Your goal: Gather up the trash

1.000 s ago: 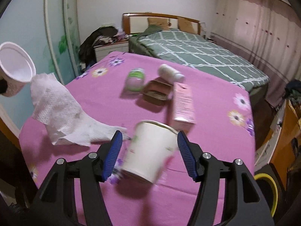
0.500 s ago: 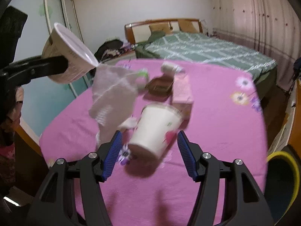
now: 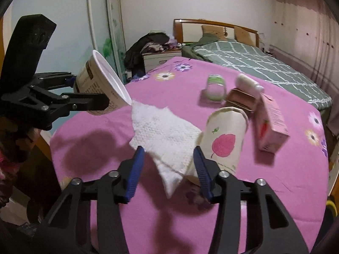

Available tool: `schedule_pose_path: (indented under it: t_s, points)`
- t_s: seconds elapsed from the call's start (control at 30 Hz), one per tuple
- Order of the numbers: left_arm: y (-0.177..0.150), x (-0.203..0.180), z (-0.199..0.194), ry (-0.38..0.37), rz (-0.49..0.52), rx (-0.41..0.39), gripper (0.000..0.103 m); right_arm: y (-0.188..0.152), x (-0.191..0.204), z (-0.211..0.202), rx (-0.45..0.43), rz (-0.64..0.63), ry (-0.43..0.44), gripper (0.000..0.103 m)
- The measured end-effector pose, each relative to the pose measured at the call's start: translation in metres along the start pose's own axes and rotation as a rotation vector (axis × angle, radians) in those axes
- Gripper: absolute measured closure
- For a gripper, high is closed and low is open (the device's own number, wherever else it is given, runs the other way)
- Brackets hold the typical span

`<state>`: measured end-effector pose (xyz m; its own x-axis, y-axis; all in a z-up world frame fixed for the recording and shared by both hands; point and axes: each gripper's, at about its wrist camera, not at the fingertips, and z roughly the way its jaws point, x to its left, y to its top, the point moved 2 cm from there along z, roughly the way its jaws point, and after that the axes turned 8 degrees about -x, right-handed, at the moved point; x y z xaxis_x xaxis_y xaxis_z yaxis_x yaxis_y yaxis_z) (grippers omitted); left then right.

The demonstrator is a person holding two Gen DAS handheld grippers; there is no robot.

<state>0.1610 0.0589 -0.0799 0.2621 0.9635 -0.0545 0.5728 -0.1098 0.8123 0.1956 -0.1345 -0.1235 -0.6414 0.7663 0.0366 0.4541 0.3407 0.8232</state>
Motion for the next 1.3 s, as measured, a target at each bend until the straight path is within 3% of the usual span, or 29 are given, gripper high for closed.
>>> schedule_pose_path:
  t_s: [0.2,0.3,0.47,0.63,0.77,1.03,1.3]
  points:
    - [-0.02,0.024,0.004,0.002,-0.033,0.007,0.024,-0.002,0.014,0.036,0.079,-0.108,-0.113,0.077]
    - [-0.024,0.031,0.001,0.008,-0.053,0.002,0.024,-0.005,0.025,0.049,0.088,-0.206,-0.17,0.078]
    - [-0.023,0.044,-0.018,0.051,-0.077,-0.035,0.024,-0.009,0.025,0.055,0.109,-0.275,-0.191,0.077]
    - [-0.01,0.049,-0.042,0.086,-0.084,-0.07,0.024,-0.005,0.015,0.05,0.099,-0.232,-0.158,0.078]
    - [0.008,0.029,-0.047,0.06,-0.032,-0.093,0.024,0.001,-0.007,0.018,0.054,-0.156,-0.157,0.078]
    - [0.055,-0.074,0.007,-0.14,0.101,-0.084,0.024,-0.031,-0.082,-0.073,0.022,0.008,-0.273,0.078]
    - [0.084,-0.226,0.069,-0.377,0.205,-0.037,0.024,-0.1,-0.16,-0.163,0.028,0.204,-0.47,0.075]
